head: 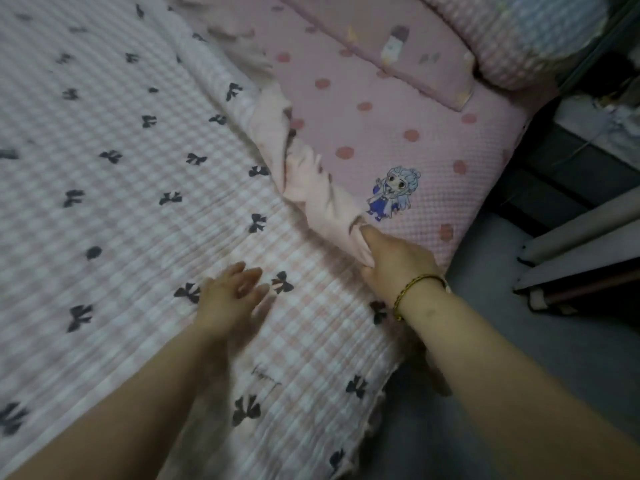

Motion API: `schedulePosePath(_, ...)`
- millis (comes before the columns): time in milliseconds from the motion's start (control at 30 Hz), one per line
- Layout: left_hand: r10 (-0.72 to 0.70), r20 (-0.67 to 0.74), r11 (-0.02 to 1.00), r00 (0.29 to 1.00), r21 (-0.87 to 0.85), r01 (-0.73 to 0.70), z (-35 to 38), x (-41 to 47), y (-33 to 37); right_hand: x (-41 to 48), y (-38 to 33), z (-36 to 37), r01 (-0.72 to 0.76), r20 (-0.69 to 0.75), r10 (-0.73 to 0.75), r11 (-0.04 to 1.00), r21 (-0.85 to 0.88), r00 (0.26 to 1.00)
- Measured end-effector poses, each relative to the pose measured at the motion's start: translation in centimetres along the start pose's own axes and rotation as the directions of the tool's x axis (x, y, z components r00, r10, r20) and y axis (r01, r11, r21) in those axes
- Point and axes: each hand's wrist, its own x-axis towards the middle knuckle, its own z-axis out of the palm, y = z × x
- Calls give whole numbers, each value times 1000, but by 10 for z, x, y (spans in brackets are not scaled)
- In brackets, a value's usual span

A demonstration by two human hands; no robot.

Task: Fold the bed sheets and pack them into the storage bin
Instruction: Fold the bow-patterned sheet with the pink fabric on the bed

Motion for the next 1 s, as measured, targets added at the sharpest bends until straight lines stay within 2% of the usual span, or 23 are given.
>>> schedulePosePath(33,-86,13,966,996,-244,87,-8,-11,3,-9,-14,5,37,26,-37,999,-12,999)
schedulePosePath(67,-168,47,890,985,-422,172,-27,-30,3,-25,-36,7,77,44,-76,997,-3,996)
schedulePosePath(133,-232,107,786,967,-566,251,-53,-55,4,-50,-72,16,139,104,-141,990,31,984)
schedulePosePath(200,-250,110,719,962,-644,260,-83,-76,3,-80,-114,22,218,166,-225,974,58,960)
schedulePosePath(267,-316,53,701,947,-660,271,-105,-91,3,-109,-151,28,276,211,-288,958,83,934)
schedulePosePath(333,-421,-72,723,904,-629,287,-122,-111,-4,-140,-182,32,310,251,-324,946,97,912)
schedulePosePath(400,-493,-127,705,861,-638,309,-131,-127,-23,-160,-199,39,348,268,-356,934,77,895)
schedulePosePath(500,-541,-29,619,841,-690,375,-133,-161,-63,-189,-213,50,420,264,-407,907,9,874)
schedulePosePath(633,-538,32,515,842,-779,358,-133,-231,-106,-241,-229,64,501,287,-468,864,-51,836)
schedulePosePath(767,-542,24,503,840,-791,347,-139,-299,-143,-301,-256,82,521,255,-488,849,-83,835)
schedulePosePath(1000,-557,117,497,822,-746,443,-152,-391,-204,-379,-307,119,560,256,-529,826,-62,809)
